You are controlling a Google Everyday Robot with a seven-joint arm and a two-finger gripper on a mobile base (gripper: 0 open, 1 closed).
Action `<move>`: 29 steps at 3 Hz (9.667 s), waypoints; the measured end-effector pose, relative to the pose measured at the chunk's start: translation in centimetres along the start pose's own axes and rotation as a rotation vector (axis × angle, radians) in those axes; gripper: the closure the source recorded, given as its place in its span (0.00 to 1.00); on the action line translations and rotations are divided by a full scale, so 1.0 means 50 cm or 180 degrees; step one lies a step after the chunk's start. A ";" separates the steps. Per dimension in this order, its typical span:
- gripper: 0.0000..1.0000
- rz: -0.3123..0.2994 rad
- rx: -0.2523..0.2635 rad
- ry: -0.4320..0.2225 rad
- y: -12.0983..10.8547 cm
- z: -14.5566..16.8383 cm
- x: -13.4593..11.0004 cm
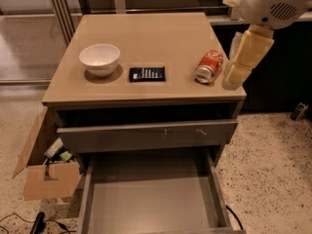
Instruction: Place rxbar blueberry into middle drawer
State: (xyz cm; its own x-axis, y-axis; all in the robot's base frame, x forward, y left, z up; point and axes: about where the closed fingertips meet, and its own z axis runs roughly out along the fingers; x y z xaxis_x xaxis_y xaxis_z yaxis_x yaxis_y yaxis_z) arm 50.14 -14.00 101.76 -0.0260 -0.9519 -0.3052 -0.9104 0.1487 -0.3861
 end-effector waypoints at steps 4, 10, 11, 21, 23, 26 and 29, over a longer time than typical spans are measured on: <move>0.00 0.0517 -0.0176 -0.0354 -0.022 0.073 -0.068; 0.00 0.0939 -0.0551 -0.0493 -0.086 0.425 -0.122; 0.00 0.1231 -0.0540 -0.0690 -0.081 0.434 -0.124; 0.00 0.0810 -0.0057 -0.1614 -0.302 0.503 -0.154; 0.00 0.0631 -0.0403 -0.1480 -0.234 0.438 -0.161; 0.00 0.0822 -0.0742 -0.1389 -0.227 0.533 -0.195; 0.00 0.0936 -0.1197 -0.1016 -0.166 0.565 -0.155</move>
Offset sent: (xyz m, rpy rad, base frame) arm 0.0501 0.0469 -0.0467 0.1997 0.1369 -0.1857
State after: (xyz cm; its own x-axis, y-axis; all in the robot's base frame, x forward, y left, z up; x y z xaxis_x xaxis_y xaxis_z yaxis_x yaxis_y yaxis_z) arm 69.58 -0.27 82.73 -0.2275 -0.7482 -0.6232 -0.9695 0.2338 0.0732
